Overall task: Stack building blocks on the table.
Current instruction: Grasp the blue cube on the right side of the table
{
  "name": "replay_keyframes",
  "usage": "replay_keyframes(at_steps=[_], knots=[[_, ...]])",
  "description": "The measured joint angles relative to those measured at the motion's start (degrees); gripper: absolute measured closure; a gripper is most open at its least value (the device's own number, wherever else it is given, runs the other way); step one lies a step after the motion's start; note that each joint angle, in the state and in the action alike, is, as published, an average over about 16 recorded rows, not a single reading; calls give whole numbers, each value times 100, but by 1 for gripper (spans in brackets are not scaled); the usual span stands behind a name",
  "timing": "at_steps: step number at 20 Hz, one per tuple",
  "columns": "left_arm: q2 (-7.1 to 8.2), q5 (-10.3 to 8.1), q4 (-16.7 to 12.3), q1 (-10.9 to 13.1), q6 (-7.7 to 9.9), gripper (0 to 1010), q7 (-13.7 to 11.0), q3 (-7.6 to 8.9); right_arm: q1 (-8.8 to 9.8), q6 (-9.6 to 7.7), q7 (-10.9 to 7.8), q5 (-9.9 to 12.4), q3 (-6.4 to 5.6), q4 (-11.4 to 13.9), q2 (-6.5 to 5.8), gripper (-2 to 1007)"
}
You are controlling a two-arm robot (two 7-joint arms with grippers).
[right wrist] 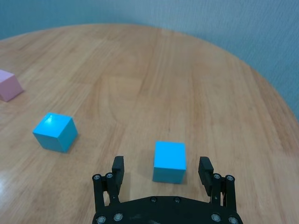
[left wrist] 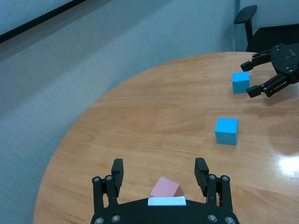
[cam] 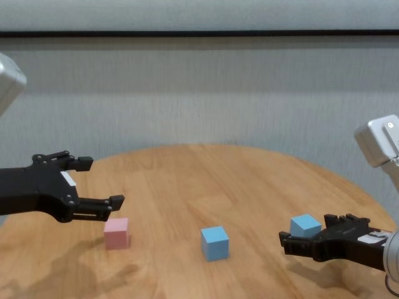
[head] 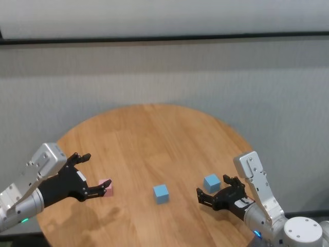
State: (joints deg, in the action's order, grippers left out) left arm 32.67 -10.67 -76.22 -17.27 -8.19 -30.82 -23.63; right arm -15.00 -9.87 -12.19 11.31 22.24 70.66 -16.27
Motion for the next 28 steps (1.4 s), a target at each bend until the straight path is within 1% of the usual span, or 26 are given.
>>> replay_keyframes(at_steps=[12,16,22,28], knots=[[0,0,0,0,0,11,0,0,18,-73,-42,-85,-141,-17,76,3],[0,0,0,0,0,10,0,0,28,-87,-64,-94,-195,-20,102,29],[0,0,0,0,0,11,0,0,44,-104,-108,-110,-273,-25,143,123],[0,0,0,0,0,11,0,0,69,-127,-146,-141,-349,-11,182,284]])
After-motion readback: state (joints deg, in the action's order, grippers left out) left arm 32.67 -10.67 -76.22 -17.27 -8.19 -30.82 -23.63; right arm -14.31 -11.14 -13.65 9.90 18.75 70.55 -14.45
